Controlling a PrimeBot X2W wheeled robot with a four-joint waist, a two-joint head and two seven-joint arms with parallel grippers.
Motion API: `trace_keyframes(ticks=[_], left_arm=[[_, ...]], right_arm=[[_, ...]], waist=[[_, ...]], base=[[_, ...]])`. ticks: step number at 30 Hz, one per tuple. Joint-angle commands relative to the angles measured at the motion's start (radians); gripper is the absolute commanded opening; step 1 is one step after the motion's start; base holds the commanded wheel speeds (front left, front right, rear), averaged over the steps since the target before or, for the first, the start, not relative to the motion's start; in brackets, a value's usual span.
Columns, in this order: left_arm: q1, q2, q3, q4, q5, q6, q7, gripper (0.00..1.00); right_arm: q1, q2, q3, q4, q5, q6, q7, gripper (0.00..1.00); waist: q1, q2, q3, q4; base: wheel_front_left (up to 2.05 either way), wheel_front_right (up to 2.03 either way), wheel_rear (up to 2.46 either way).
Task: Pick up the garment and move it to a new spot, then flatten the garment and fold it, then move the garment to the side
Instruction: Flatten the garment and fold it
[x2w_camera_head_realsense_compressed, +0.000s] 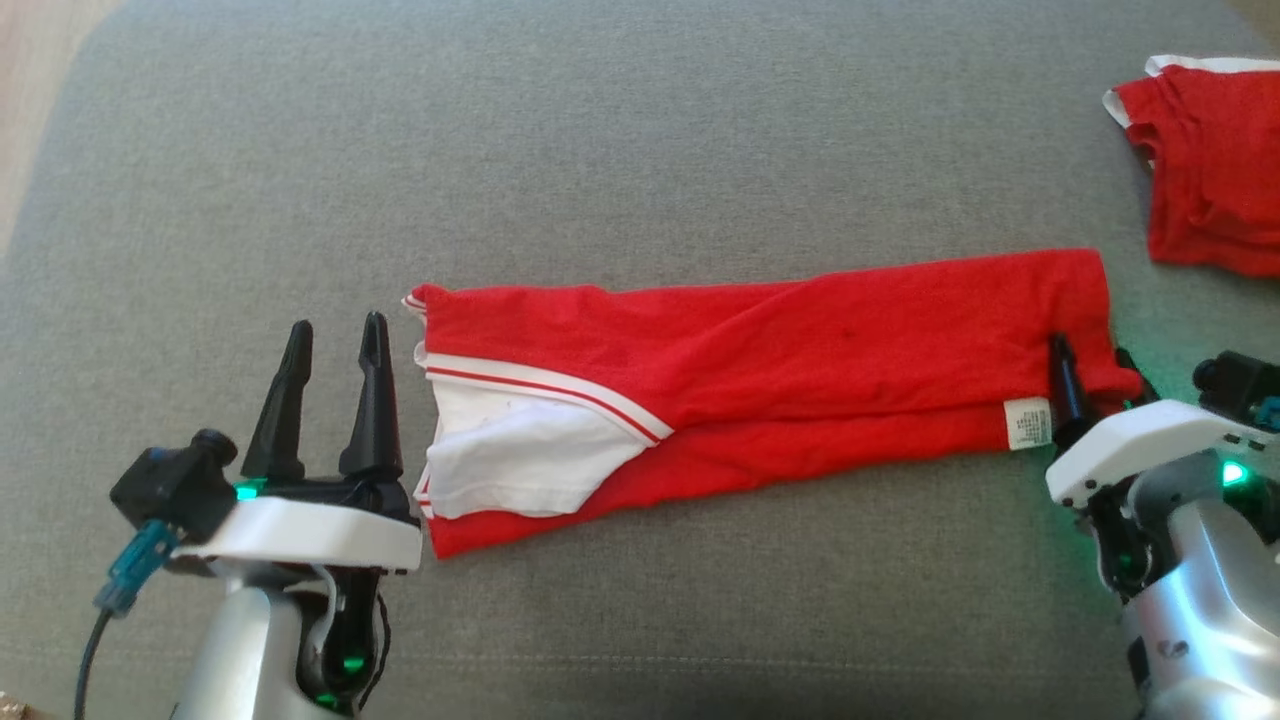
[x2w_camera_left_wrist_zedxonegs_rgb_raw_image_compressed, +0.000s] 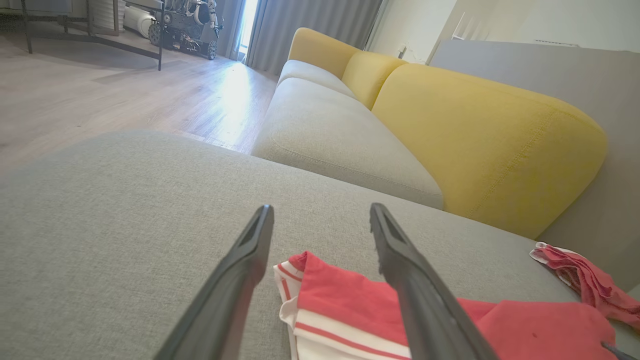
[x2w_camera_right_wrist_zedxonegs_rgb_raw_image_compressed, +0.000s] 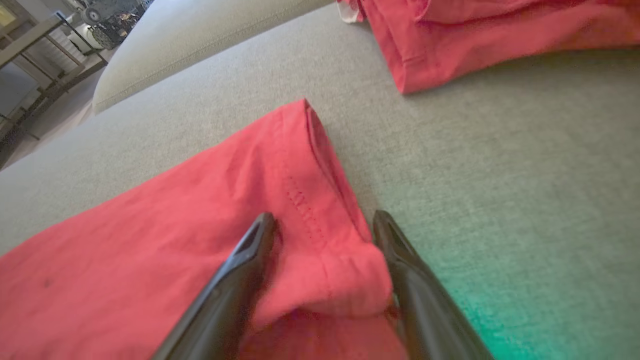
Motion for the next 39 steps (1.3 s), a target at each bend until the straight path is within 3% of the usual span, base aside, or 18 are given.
trace_keyframes(ticks=[1,11,12,13,29,39], left_arm=[[-0.044,0.005,0.026,-0.030,0.003,0.001,-0.009,1.00],[-0.045,0.005,0.027,-0.028,0.002,0.003,-0.009,1.00],[-0.046,0.005,0.026,-0.028,0.003,0.004,-0.009,1.00],[-0.046,0.005,0.026,-0.027,0.003,0.004,-0.009,1.00],[-0.039,0.005,0.031,-0.020,0.006,0.004,-0.009,1.00],[-0.029,0.005,0.030,-0.022,-0.002,0.008,-0.009,1.00]], right_arm=[[-0.034,-0.027,0.037,-0.008,0.014,0.002,0.012,1.00],[-0.049,-0.042,0.103,0.095,0.066,0.002,0.081,1.00],[-0.049,-0.043,0.111,0.100,0.075,0.002,0.087,0.34],[-0.050,-0.045,0.117,0.103,0.083,0.002,0.089,0.00],[-0.086,-0.111,0.154,0.159,0.123,0.002,0.003,0.00],[-0.173,-0.209,0.002,0.313,-0.011,0.002,-0.129,0.00]], waist=[[0.0000,0.0000,0.003,0.007],[0.0000,0.0000,0.003,0.022],[0.0000,0.0000,0.002,0.022],[0.0000,0.0000,0.002,0.023],[0.0000,0.0000,-0.030,0.007],[0.0000,0.0000,-0.047,0.003]], base=[[0.00,0.00,0.00],[0.00,0.00,0.00],[0.00,0.00,0.00],[0.00,0.00,0.00],[0.00,0.00,0.00],[0.00,0.00,0.00]])
